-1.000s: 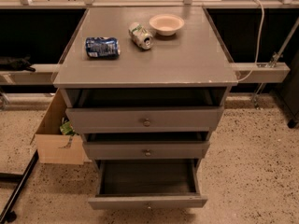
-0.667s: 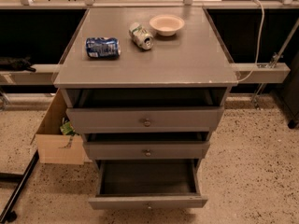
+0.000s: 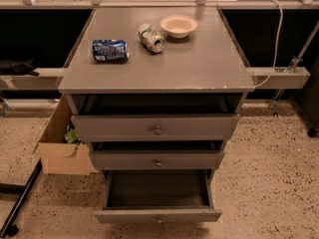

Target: Close bottom drawer

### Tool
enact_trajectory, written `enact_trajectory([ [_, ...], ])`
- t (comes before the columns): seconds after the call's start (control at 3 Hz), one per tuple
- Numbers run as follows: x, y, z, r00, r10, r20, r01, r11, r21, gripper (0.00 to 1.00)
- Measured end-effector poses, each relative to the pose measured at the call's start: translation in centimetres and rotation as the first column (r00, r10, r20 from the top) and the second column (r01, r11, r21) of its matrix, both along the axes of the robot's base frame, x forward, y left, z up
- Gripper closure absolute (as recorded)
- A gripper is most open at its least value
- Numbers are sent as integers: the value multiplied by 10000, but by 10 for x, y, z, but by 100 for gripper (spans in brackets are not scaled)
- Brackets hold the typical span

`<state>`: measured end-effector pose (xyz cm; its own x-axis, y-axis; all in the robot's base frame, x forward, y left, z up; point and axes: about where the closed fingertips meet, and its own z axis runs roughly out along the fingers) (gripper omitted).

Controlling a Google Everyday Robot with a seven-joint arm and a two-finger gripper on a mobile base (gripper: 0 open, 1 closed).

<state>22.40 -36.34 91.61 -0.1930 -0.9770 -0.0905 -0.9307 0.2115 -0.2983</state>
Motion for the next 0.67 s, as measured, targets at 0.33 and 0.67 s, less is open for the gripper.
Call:
enact_trajectory([
  [0.33,0,0,0,10000,-4,1,4,10000,2,0],
  [0.67,14,34,-25,9987,322,-403,-304,9986,442,0],
])
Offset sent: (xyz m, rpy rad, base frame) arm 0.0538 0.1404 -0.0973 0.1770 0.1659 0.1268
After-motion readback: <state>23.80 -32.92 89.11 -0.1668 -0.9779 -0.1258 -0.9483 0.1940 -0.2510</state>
